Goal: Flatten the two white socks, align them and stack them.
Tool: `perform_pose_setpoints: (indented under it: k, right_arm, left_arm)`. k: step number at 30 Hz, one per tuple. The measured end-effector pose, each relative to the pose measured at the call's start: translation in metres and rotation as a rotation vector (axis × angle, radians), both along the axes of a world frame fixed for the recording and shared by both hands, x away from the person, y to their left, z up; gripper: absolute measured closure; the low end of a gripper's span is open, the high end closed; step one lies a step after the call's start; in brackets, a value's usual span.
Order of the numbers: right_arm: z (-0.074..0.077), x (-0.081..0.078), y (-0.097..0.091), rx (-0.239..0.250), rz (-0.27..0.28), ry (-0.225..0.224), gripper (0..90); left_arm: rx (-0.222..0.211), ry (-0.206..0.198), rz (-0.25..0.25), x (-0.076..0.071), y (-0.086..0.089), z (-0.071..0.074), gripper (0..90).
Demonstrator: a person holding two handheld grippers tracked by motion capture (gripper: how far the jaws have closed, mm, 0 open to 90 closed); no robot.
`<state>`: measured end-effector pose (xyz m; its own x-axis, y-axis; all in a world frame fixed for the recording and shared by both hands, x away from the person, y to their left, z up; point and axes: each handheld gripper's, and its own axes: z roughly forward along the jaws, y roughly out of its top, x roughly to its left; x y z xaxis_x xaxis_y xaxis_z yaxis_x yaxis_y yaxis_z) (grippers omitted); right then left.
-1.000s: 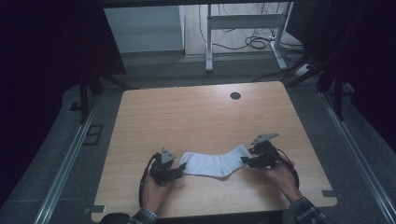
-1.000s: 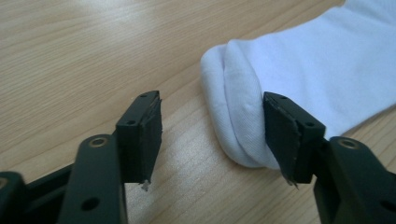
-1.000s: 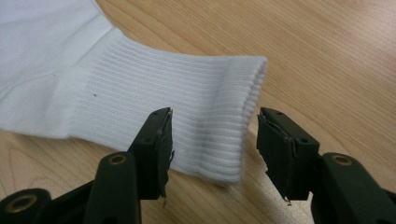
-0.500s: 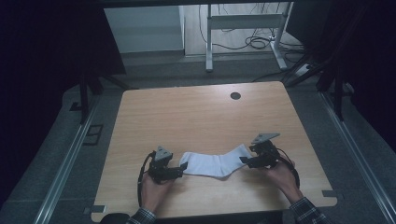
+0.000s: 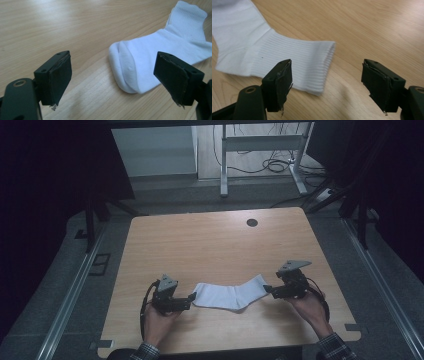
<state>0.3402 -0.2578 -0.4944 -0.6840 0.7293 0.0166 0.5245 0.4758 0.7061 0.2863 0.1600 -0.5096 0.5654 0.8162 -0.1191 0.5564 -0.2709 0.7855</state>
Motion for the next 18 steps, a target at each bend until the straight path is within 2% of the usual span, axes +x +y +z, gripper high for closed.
perform_pose_setpoints:
  k: [4, 8, 9, 11, 18]
  right_arm:
    - [0.002, 0.0, -0.012, 0.012, -0.03, -0.012, 21.9]
    - [0.002, 0.0, -0.025, 0.021, -0.058, -0.012, 19.9]
    - [0.001, 0.0, -0.028, 0.021, -0.065, -0.011, 19.6]
    - [0.0, 0.0, -0.034, 0.02, -0.081, -0.011, 18.8]
    - [-0.005, 0.0, -0.052, 0.009, -0.122, -0.01, 16.4]
  left_arm:
    - [0.023, -0.02, 0.0, -0.002, 0.011, 0.004, 15.0]
    - [0.028, -0.016, 0.009, -0.004, 0.019, 0.005, 14.7]
    - [0.054, -0.021, 0.018, -0.006, 0.024, 0.004, 14.4]
    - [0.064, -0.02, 0.028, -0.008, 0.029, 0.003, 14.5]
    - [0.062, 0.001, 0.049, -0.012, 0.045, -0.001, 13.7]
